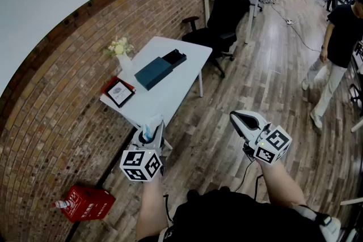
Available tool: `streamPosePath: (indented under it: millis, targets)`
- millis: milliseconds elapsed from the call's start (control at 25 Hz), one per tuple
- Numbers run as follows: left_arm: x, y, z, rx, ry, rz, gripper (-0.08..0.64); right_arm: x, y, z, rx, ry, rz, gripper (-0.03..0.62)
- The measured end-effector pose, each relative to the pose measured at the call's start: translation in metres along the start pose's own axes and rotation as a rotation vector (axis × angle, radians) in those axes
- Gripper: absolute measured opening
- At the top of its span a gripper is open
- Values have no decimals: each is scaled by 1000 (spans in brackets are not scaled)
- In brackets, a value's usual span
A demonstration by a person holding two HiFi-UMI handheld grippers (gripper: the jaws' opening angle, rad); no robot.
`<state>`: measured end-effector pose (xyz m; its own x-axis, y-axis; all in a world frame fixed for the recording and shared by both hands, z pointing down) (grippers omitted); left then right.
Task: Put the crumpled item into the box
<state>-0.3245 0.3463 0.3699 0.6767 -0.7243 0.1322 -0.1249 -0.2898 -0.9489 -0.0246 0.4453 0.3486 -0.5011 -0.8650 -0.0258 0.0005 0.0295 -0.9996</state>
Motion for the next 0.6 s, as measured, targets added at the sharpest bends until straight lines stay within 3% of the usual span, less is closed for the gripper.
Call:
streamPosePath:
  millis: [400,600]
  targets:
    - [22,-10,3,29,-3,-39,98,-14,-20,28,30,-48,-8,-2]
    - [37,-15,21,35,-16,-50,98,-33,-20,38,26,24,-8,0]
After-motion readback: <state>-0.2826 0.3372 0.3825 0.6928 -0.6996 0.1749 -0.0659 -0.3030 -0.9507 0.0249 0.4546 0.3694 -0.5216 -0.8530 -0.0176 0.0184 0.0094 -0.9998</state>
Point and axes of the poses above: the fingertips, and each gripper's own axes: x forward along the fingers, z to its right, y out of its top, the point moved 7 cm from there along -x, backward along the fingers, and after that the axes turned 6 degrees about -x, right-handed, at the moved point
